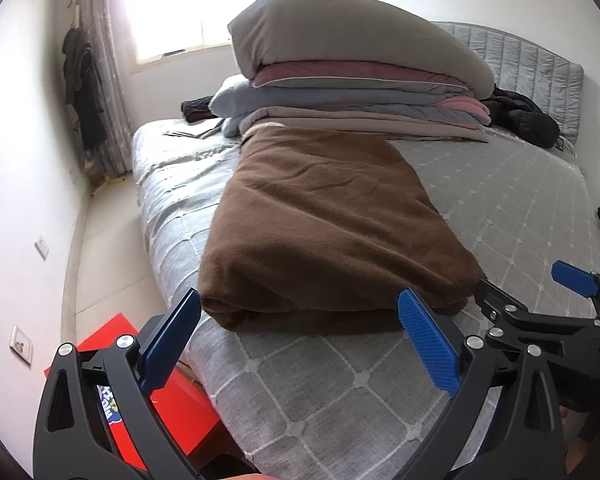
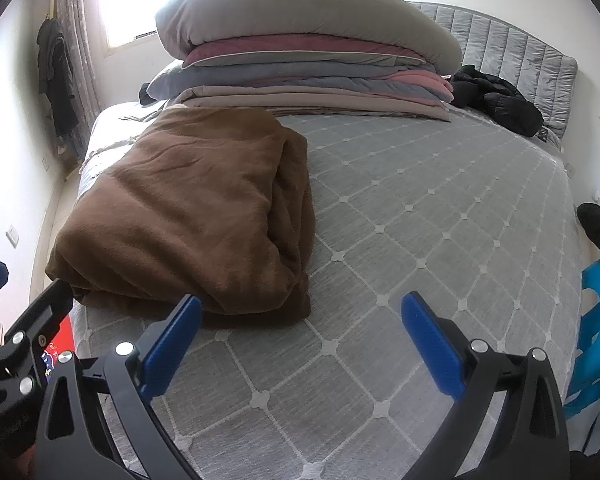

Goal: Fold large clothes

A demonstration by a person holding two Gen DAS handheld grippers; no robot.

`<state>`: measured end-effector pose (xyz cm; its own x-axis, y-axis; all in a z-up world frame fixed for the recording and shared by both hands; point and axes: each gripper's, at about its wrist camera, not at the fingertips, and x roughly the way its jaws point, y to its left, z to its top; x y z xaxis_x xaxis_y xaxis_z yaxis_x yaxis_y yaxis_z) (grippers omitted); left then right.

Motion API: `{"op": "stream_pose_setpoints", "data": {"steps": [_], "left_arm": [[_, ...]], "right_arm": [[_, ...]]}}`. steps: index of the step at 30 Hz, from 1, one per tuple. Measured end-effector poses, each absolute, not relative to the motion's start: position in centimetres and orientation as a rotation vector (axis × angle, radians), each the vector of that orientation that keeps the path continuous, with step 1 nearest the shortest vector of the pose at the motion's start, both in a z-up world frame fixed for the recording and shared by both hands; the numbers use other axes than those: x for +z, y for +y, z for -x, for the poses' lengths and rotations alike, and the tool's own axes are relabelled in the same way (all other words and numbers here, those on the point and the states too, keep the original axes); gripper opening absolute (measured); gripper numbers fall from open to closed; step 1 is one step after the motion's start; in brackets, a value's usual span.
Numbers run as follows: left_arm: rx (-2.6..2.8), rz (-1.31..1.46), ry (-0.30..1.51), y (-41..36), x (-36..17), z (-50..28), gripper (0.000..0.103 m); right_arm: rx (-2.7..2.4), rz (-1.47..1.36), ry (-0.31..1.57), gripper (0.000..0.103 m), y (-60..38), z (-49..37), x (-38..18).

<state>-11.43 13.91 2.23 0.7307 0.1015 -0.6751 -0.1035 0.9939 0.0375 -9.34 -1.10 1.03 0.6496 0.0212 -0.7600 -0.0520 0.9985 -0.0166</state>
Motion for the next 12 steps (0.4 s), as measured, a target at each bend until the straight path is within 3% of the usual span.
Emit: {"op": "stream_pose_setpoints", "data": {"steps": [12], "left_arm": [[0.021, 0.029, 0.81, 12.4, 1.3, 10.5, 0.095]], "right_arm": [[-0.007, 0.045, 0.858, 0.096, -4.2, 10.3, 0.4]]}}
